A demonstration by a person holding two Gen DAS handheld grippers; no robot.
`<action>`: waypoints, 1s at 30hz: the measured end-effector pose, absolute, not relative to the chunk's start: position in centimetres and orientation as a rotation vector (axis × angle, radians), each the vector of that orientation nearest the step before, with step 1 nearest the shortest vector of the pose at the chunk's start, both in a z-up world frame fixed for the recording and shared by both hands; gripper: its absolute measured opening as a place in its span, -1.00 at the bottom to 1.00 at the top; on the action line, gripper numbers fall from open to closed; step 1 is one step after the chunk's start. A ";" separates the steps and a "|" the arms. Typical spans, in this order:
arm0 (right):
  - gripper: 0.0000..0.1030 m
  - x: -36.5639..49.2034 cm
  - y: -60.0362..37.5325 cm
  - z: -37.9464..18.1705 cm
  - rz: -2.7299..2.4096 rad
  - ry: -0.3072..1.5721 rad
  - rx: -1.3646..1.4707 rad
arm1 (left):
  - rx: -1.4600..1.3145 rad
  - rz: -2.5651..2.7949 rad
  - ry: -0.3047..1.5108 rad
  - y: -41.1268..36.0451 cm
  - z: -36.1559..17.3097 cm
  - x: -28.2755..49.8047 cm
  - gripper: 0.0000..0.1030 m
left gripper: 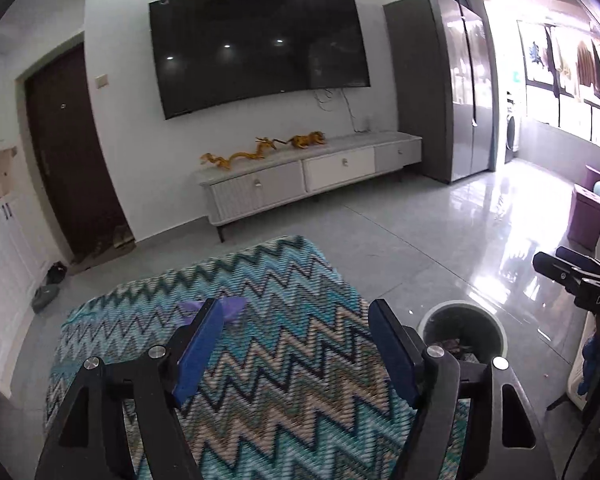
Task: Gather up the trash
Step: 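Return both grippers to the table over the remaining trash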
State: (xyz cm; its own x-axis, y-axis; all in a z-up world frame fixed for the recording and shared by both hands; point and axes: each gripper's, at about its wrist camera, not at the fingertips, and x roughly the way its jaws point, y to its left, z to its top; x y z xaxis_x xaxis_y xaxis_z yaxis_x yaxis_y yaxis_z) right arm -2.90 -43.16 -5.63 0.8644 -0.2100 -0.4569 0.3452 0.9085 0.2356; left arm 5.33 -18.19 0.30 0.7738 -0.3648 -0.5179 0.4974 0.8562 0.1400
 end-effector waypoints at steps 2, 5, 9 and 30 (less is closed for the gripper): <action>0.98 -2.0 -41.0 -4.3 -0.250 0.416 0.317 | 0.258 -0.420 0.488 -15.0 0.8 5.2 0.45; 1.00 0.0 -37.8 -3.3 -0.181 0.410 0.301 | 0.222 -0.355 0.480 -10.7 1.1 4.8 0.47; 1.00 2.4 -33.3 -3.0 -0.106 0.438 0.251 | 0.173 -0.276 0.478 -5.9 0.9 4.6 0.52; 1.00 4.5 -22.2 -0.7 0.111 0.507 0.065 | 0.043 -0.151 0.453 3.1 0.4 4.2 0.63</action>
